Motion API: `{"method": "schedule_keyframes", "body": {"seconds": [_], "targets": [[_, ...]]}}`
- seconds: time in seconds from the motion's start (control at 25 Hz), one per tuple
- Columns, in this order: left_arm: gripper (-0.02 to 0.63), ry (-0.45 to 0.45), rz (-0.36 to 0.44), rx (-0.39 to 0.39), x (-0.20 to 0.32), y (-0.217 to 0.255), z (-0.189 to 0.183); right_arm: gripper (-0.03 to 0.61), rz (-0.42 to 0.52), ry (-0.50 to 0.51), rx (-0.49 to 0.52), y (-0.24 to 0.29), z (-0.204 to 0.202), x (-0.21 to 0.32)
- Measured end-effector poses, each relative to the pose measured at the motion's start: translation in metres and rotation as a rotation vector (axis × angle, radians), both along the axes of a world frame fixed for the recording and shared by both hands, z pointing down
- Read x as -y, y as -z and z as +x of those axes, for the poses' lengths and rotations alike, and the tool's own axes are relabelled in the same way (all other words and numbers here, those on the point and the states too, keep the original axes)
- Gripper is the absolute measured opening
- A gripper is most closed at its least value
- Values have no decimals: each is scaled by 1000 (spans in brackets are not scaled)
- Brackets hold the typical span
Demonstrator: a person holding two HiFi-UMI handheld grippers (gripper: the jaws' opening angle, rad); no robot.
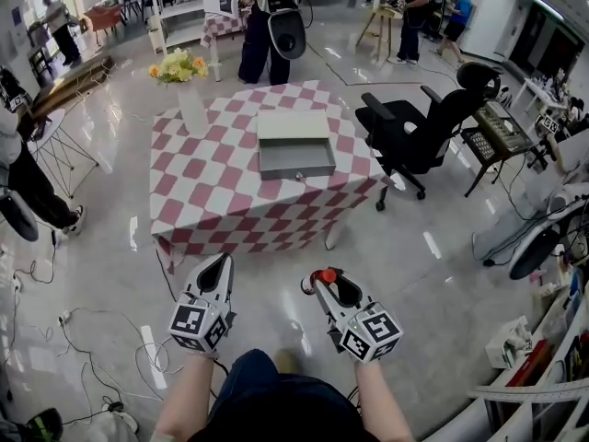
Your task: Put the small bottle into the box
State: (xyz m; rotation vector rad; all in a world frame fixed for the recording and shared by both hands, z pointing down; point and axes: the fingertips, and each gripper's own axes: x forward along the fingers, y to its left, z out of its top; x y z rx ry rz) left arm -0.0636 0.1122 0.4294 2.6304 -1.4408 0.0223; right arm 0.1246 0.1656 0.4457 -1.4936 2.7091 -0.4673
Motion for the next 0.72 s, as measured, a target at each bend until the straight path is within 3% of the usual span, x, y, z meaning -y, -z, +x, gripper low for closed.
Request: {"method": "schedule_keyframes", "body": {"seconds": [0.44,0.72], "targets": [[6,31,-12,4,25,-2,-7,147,-25,0,36,-6,4,32],[6,29,-25,-12,67,-7,0,147,-31,0,35,-4,9,68]]}}
